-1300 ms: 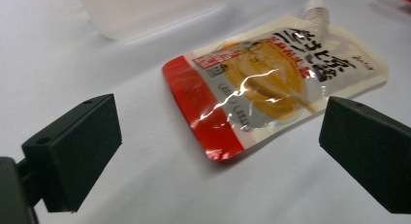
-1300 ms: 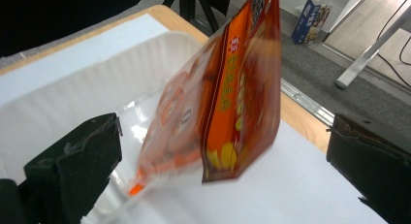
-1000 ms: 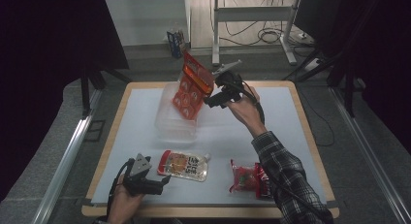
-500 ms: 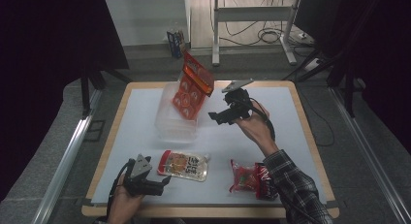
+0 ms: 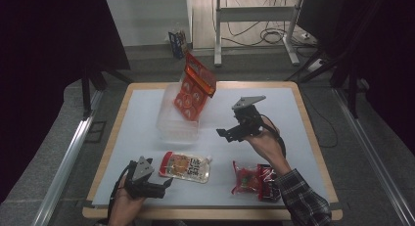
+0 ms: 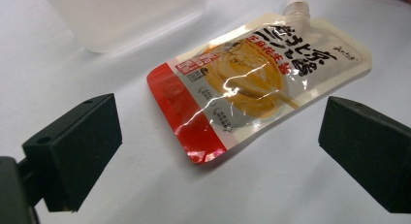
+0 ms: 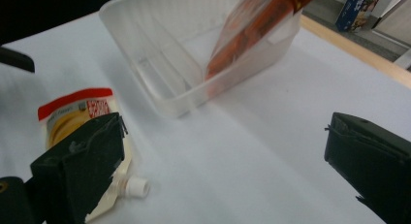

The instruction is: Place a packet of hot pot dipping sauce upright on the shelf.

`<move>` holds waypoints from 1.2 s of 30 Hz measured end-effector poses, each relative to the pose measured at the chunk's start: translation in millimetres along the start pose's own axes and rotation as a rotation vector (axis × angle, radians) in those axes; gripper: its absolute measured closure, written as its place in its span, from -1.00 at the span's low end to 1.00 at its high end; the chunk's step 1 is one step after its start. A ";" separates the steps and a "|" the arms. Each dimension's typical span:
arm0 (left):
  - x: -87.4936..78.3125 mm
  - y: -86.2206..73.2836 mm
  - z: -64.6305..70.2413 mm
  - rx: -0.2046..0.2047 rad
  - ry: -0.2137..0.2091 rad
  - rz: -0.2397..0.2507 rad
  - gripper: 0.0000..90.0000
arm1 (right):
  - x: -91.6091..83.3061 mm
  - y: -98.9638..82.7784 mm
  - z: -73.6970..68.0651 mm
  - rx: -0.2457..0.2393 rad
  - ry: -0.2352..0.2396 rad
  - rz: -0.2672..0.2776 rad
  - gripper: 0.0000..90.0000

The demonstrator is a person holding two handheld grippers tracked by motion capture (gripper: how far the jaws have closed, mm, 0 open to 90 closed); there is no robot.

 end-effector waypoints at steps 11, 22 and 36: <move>1.3 -0.2 1.7 0.013 0.003 -0.008 -0.96 | -8.0 -40.2 1.2 0.043 0.002 0.001 -0.98; 1.4 0.9 3.4 -0.013 -0.021 -0.007 -0.96 | -17.8 -66.8 -0.2 0.065 -0.042 -0.027 -0.95; -1.3 7.0 11.7 -0.017 -0.070 0.013 -0.94 | -23.2 -115.1 0.0 0.139 -0.069 -0.111 -0.65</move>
Point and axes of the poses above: each handheld gripper's, and its own axes: x roughly forward along the jaws, y roughly out of its top, z roughly to its right, the point moved 8 cm from there along x, roughly forward along the jaws, and after that the axes turned 10 degrees about -z, right-handed, at the moved point
